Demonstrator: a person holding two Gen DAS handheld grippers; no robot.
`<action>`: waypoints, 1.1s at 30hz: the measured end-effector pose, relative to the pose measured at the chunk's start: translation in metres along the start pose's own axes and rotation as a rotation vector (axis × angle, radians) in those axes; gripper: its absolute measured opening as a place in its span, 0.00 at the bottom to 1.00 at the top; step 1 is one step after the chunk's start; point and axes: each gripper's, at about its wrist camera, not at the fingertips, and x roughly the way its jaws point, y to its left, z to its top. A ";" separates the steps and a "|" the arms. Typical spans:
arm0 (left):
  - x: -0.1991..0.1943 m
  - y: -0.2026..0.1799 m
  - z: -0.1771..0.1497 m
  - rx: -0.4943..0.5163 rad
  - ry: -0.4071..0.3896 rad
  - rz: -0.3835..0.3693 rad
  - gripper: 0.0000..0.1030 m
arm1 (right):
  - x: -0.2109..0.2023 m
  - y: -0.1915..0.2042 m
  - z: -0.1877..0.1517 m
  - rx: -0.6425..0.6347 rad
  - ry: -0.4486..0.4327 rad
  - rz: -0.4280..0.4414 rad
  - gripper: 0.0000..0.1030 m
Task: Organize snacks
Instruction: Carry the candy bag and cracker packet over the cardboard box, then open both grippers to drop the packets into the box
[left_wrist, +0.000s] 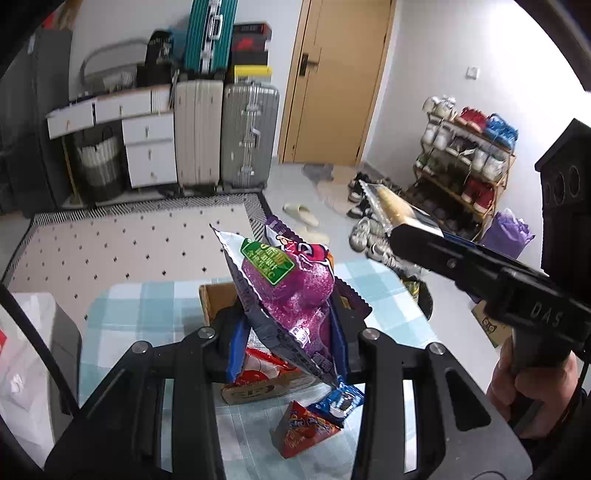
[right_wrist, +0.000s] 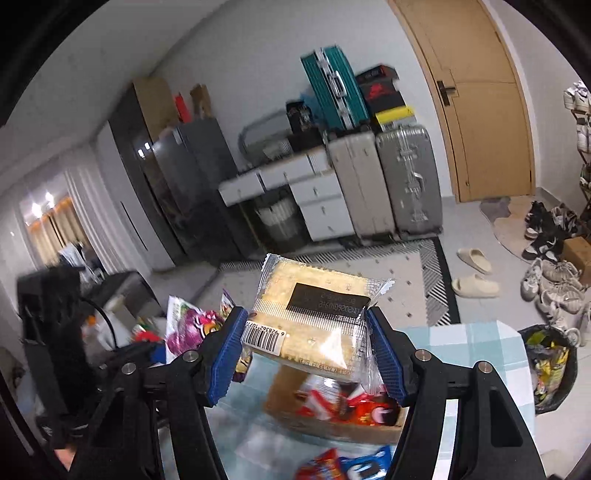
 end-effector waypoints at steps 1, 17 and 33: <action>0.018 0.005 0.002 -0.006 0.013 -0.001 0.33 | 0.011 -0.005 -0.001 -0.001 0.017 -0.006 0.64; 0.173 0.064 -0.036 -0.077 0.181 0.005 0.34 | 0.137 -0.063 -0.039 -0.006 0.187 -0.058 0.64; 0.204 0.091 -0.053 -0.098 0.258 0.023 0.39 | 0.166 -0.081 -0.059 0.010 0.263 -0.043 0.69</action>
